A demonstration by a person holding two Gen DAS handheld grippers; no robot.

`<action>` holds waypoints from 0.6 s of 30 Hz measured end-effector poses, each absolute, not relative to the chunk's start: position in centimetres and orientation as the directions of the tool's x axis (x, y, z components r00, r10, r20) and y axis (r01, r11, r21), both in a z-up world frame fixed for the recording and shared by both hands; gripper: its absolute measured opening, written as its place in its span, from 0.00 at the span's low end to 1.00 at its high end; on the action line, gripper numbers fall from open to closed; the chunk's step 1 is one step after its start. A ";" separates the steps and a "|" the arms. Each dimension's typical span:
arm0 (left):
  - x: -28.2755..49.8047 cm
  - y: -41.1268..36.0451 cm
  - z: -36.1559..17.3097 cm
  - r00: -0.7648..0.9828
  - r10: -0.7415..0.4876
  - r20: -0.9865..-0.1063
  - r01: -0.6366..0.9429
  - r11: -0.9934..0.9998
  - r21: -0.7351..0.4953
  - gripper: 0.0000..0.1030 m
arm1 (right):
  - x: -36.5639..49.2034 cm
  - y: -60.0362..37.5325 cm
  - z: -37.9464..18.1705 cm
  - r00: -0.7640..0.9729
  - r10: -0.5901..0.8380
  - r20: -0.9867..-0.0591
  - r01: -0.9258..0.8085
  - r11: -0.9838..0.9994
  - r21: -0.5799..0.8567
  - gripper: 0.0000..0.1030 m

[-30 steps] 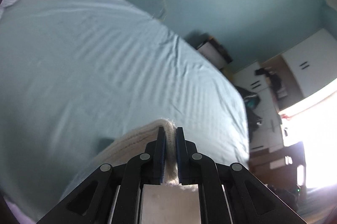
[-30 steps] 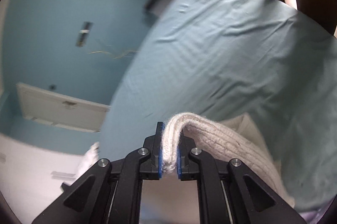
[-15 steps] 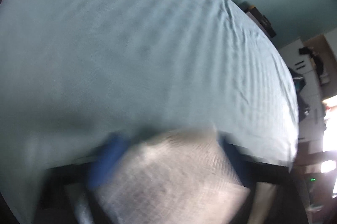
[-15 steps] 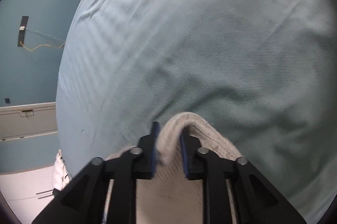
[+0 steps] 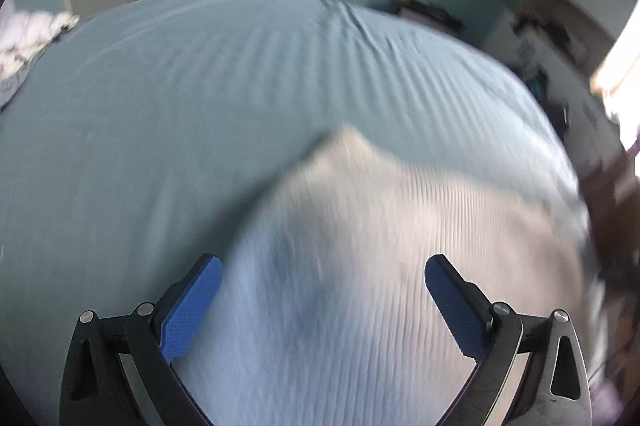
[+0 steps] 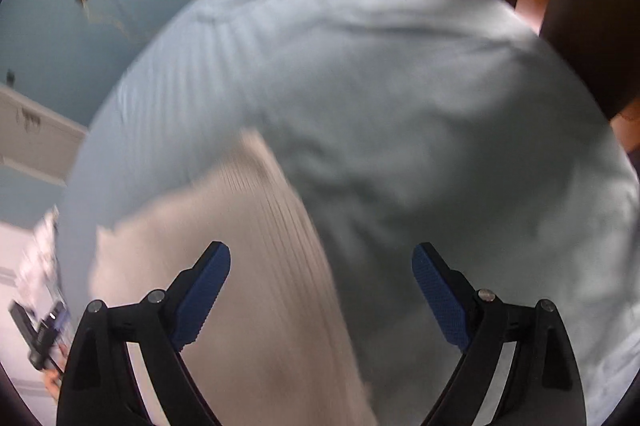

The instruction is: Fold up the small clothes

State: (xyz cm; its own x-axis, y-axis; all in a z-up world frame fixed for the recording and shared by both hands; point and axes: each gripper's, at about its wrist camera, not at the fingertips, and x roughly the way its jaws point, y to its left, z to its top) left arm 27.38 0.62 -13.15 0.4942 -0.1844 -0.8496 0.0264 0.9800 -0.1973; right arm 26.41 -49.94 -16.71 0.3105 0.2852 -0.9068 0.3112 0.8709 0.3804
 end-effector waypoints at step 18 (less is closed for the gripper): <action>22.7 -1.4 -19.4 0.415 -0.110 -0.903 0.083 0.993 -0.083 1.00 | 20.7 -49.1 -17.0 0.253 0.138 -0.957 0.367 0.902 0.227 0.05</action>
State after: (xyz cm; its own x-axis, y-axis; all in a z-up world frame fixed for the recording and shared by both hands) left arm 22.74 -1.43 -19.36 0.4150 -0.1102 -0.9031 0.0835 0.9931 -0.0828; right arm 20.66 -49.08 -17.01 0.2531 0.1383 -0.9575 0.3674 0.9018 0.2274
